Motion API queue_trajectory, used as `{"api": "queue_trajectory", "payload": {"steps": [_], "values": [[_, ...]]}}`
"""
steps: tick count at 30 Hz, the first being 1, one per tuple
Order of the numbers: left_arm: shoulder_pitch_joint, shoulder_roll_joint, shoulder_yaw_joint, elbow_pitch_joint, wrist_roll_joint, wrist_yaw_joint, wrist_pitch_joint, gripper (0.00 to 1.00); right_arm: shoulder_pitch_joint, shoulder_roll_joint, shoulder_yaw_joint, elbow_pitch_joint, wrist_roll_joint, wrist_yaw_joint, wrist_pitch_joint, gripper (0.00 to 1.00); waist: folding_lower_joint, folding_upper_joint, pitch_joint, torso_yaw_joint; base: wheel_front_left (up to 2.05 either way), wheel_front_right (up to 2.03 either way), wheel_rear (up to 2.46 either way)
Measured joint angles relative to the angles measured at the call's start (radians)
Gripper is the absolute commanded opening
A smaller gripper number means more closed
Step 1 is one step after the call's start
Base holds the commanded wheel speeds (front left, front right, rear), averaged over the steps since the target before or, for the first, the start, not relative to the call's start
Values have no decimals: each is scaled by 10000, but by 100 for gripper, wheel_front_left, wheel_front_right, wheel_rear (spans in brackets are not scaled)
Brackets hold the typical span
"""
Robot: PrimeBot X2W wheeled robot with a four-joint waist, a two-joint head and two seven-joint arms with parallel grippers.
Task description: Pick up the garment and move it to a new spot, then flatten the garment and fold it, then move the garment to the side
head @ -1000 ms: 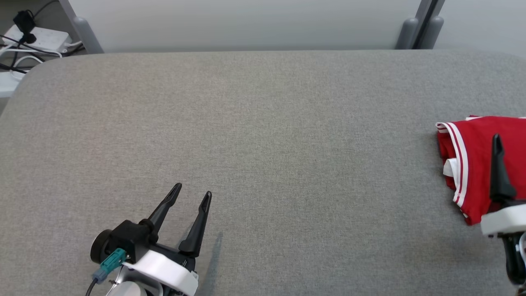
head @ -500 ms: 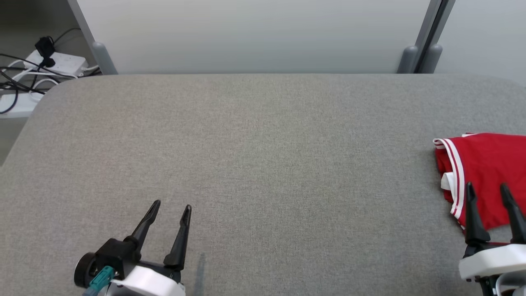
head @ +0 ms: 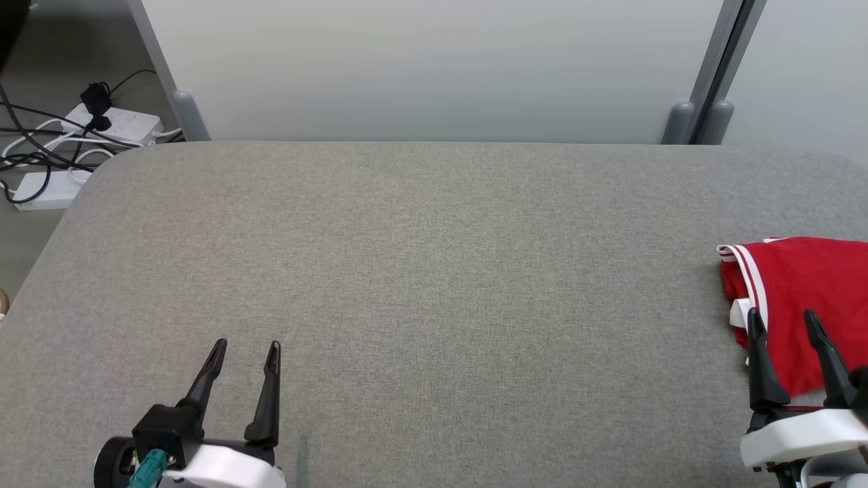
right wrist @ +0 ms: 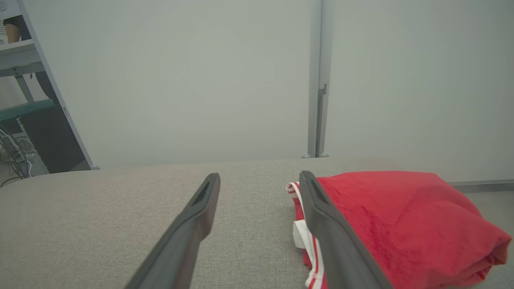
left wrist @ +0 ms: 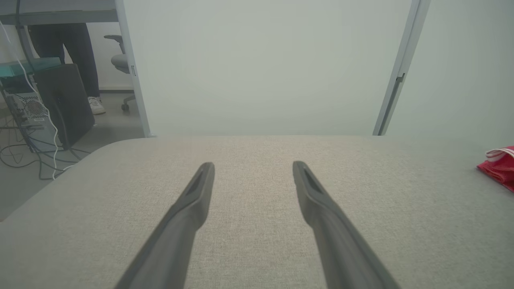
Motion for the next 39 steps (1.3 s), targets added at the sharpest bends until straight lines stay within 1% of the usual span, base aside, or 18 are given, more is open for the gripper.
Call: {"api": "queue_trajectory", "payload": {"steps": [4,11,18,19,25,30,39], "values": [[192,-123,171,-2,92,42,0,100,0,44,10,-81,-2,0,0,100,0,0,-63,27,0,0,0],[204,-144,424,61,336,40,0,100,96,115,19,-178,-29,0,0,100,0,0,-141,33,0,0,0],[205,-176,548,115,357,-33,0,100,132,205,48,-211,-180,0,0,100,0,0,-177,31,0,0,0],[206,-180,545,105,320,-117,0,0,132,219,46,-209,-180,0,0,0,0,0,-185,27,0,0,0],[569,-307,483,736,320,-115,15,0,519,487,48,360,-171,0,50,0,0,0,-187,25,0,0,0],[678,-380,502,846,-395,-117,280,0,603,545,31,487,504,0,255,0,6,0,-202,1,0,0,0],[677,-380,512,805,-1486,-117,491,0,596,546,17,479,1526,0,489,0,2,0,-164,-28,0,0,0]]}}
